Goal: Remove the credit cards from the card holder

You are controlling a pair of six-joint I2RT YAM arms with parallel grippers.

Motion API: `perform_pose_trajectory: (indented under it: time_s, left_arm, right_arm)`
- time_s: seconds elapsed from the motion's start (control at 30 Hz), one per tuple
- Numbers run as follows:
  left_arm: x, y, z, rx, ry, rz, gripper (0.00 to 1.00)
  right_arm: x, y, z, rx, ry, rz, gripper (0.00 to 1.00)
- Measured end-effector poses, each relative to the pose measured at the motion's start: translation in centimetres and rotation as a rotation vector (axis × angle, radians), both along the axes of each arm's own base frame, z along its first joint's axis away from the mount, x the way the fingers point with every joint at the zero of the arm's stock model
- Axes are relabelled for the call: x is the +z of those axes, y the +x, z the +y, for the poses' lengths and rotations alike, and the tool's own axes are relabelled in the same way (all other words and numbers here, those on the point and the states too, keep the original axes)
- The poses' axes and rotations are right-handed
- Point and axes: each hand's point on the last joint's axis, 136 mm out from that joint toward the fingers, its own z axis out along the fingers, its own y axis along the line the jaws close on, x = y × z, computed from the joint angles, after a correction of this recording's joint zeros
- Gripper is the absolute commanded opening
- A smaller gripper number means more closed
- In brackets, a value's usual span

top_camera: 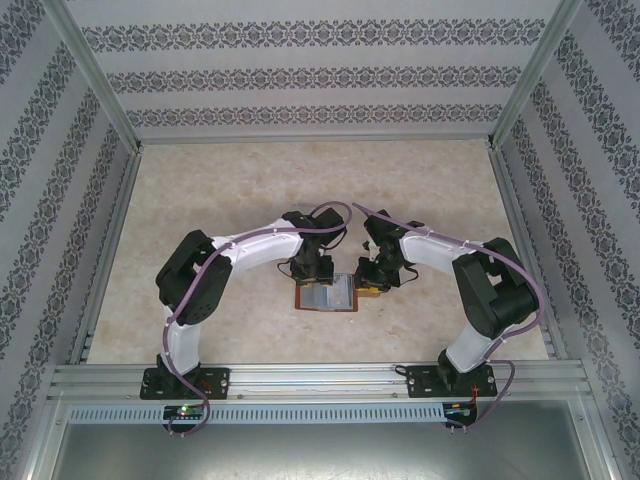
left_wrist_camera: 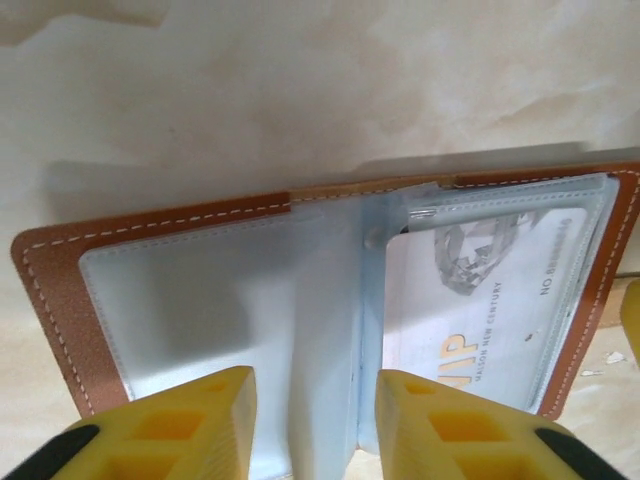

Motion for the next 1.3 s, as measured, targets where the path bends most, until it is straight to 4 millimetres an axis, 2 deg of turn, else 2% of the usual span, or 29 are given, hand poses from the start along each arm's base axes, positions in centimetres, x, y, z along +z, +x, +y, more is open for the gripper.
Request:
perform_pose_trajectory:
  time_s: [0.27,0.4,0.67,1.0,1.3]
  left_arm:
    - [0.8,0.2,0.0,-0.001,-0.011,-0.021,0.05]
    - [1.3,0.2,-0.1,-0.002,-0.020,-0.031,0.00]
    - [1.0,0.2,0.5,-0.009,0.003,-0.038,0.04]
    - [-0.4,-0.3,1.6,-0.039,0.065,-0.020,0.19]
    - [-0.8,-0.8,3.5,-0.062,0.148,-0.011,0.22]
  right_arm:
    - [0.0,0.0,0.0,0.003,0.000,-0.001,0.30]
    - [0.0,0.0,0.0,0.003,0.000,-0.001,0.30]
    - [0.0,0.0,0.0,0.003,0.000,-0.001,0.30]
    - [0.0,0.0,0.0,0.006,0.000,-0.001,0.30]
    - [0.1,-0.2,-0.3,0.005,-0.011,0.003,0.30]
